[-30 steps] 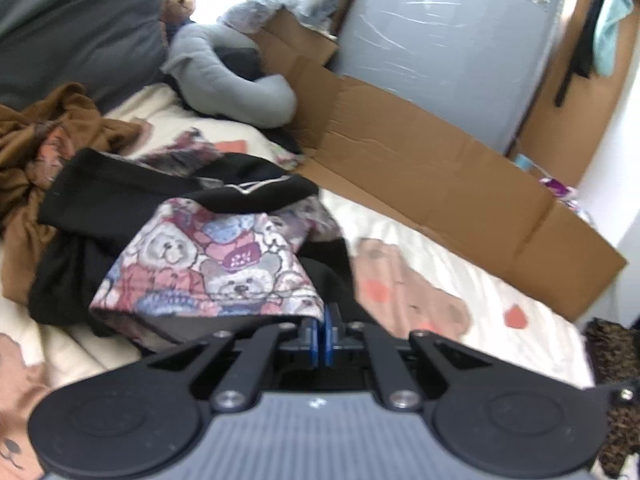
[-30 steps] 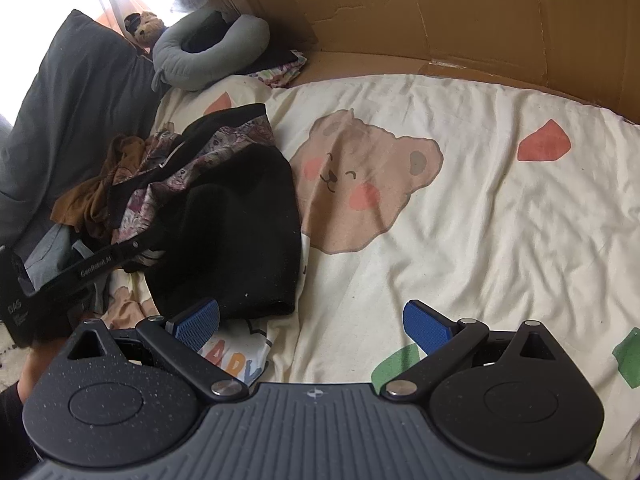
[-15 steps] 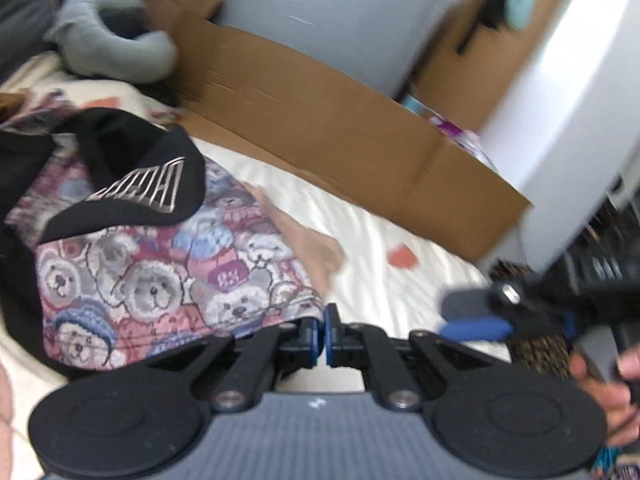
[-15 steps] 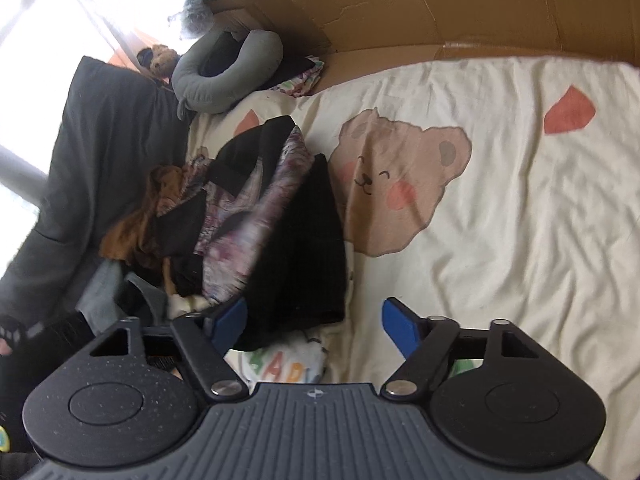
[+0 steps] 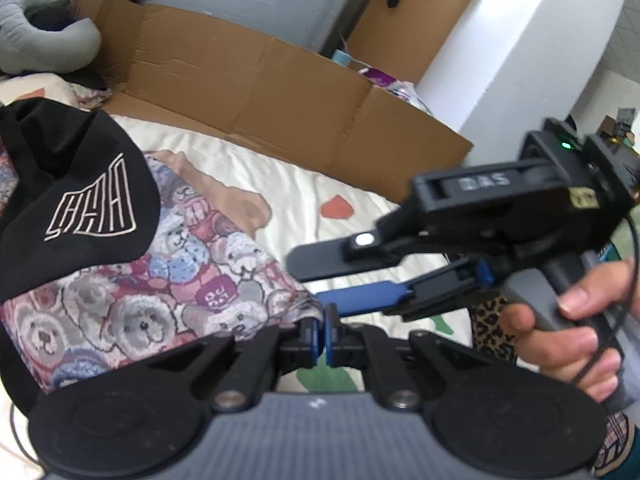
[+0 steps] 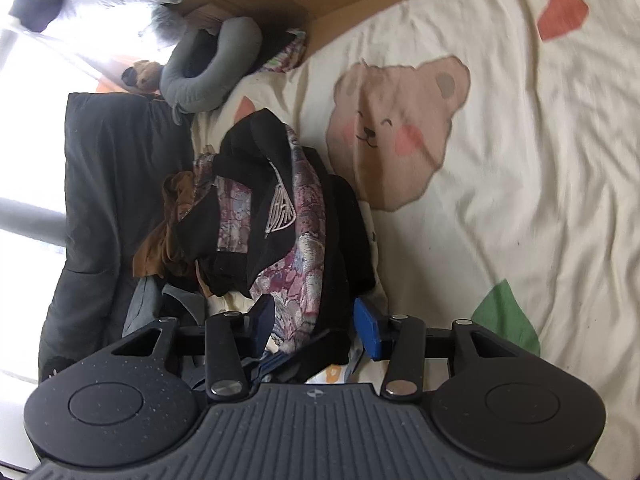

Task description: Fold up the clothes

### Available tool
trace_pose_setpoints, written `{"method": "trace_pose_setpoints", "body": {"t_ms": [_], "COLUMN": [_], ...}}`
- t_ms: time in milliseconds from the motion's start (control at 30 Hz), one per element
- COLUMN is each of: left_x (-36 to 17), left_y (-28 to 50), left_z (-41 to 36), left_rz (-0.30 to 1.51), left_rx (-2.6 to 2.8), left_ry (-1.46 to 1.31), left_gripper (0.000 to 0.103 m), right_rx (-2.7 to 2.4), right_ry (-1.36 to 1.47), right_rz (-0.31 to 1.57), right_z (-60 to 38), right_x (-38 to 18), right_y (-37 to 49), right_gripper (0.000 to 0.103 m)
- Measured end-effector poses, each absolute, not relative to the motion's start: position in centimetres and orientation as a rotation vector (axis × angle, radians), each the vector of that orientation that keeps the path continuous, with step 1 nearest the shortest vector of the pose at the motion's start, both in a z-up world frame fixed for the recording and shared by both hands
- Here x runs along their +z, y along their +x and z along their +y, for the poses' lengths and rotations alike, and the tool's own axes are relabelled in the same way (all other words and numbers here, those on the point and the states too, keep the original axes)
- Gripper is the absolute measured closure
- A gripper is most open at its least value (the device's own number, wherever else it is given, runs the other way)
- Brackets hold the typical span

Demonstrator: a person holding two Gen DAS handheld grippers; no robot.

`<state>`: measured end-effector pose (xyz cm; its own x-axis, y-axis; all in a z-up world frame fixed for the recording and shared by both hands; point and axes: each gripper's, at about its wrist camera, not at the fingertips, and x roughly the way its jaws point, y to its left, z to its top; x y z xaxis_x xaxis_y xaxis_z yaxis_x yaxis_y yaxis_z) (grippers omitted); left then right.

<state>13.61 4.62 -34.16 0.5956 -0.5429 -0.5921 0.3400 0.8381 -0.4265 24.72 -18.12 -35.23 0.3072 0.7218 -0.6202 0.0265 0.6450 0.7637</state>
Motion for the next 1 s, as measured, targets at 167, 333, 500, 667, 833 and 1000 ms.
{"method": "trace_pose_setpoints", "body": {"t_ms": [167, 333, 500, 667, 833, 1000], "left_x": [-34.1, -34.2, -33.6, -33.4, -33.7, -33.6], "left_y": [12.9, 12.7, 12.3, 12.5, 13.5, 15.2], "left_z": [4.0, 4.4, 5.4, 8.5, 12.2, 16.0], "left_rz": [0.797, 0.833, 0.866, 0.87, 0.873, 0.834], "left_rx": [-0.546, -0.567, -0.569, -0.444, -0.298, -0.128], "left_ry": [-0.27, -0.297, -0.296, -0.298, -0.294, -0.253], "left_gripper": [0.1, 0.099, 0.09, 0.077, 0.067, 0.043], "right_rx": [0.495, 0.501, 0.503, 0.458, 0.413, 0.362], "right_ry": [0.776, 0.803, 0.776, 0.771, 0.748, 0.727], "right_rz": [1.252, 1.258, 1.239, 1.206, 1.169, 1.149], "right_z": [-17.8, -18.3, -19.0, -20.6, -22.2, -23.9], "right_x": [-36.7, -37.5, -37.2, -37.1, -36.8, -36.8], "right_y": [24.7, 24.5, 24.4, 24.6, 24.8, 25.1], "right_gripper": [0.076, 0.095, 0.099, 0.099, 0.099, 0.099]}}
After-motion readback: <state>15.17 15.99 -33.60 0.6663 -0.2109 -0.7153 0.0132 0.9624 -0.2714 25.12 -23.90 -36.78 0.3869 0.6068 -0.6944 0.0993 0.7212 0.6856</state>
